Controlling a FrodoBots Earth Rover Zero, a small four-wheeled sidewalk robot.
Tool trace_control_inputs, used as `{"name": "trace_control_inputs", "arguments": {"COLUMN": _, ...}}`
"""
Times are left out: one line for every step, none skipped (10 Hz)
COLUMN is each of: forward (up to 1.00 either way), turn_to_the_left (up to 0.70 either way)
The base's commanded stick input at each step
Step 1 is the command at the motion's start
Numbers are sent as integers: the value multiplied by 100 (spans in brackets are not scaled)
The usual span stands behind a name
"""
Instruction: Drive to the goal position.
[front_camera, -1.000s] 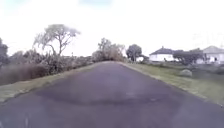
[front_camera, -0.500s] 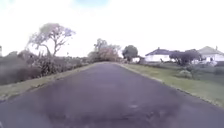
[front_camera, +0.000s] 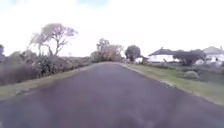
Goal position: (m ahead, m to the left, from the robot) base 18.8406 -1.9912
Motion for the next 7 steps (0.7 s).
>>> {"name": "trace_control_inputs", "arguments": {"forward": 85, "turn_to_the_left": 0}}
{"name": "trace_control_inputs", "arguments": {"forward": 85, "turn_to_the_left": 0}}
{"name": "trace_control_inputs", "arguments": {"forward": 85, "turn_to_the_left": 0}}
{"name": "trace_control_inputs", "arguments": {"forward": 85, "turn_to_the_left": 0}}
{"name": "trace_control_inputs", "arguments": {"forward": 85, "turn_to_the_left": -2}}
{"name": "trace_control_inputs", "arguments": {"forward": 85, "turn_to_the_left": -23}}
{"name": "trace_control_inputs", "arguments": {"forward": 85, "turn_to_the_left": -33}}
